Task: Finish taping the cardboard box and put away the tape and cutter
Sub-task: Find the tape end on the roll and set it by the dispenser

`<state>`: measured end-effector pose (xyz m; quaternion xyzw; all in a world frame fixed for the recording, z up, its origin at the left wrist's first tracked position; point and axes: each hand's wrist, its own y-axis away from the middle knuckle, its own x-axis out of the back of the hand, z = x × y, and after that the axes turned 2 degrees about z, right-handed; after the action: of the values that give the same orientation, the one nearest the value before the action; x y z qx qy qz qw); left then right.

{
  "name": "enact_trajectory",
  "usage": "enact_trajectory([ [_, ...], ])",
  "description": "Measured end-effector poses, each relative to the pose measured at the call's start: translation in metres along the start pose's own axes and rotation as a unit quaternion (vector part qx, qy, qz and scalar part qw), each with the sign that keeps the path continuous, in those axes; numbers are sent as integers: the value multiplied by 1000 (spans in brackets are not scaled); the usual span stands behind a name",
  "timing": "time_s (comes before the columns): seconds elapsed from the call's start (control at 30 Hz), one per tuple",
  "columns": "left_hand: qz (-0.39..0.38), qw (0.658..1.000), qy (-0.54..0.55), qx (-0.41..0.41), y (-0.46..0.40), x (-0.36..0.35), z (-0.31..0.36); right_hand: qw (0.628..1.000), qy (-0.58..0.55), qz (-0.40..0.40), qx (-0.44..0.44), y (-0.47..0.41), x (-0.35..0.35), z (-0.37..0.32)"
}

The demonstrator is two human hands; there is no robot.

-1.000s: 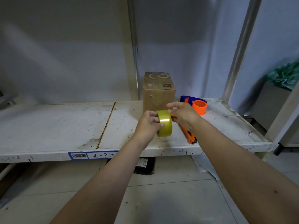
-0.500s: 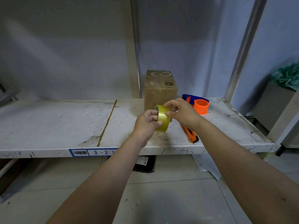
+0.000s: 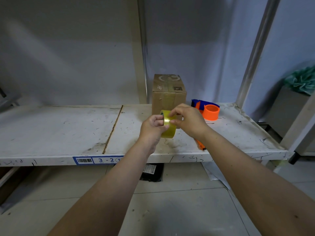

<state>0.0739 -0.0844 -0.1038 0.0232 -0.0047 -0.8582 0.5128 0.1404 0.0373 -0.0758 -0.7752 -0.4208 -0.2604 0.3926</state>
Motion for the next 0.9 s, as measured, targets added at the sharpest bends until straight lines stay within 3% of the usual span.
enact_trajectory([
  [0.5,15,1000,10,-2,8,-11,3,1000,5,-7,-21,0,0,4],
  [0.9,7,1000,-13,-1,7,-7,3,998,-64,4,-20,5,-7,6],
])
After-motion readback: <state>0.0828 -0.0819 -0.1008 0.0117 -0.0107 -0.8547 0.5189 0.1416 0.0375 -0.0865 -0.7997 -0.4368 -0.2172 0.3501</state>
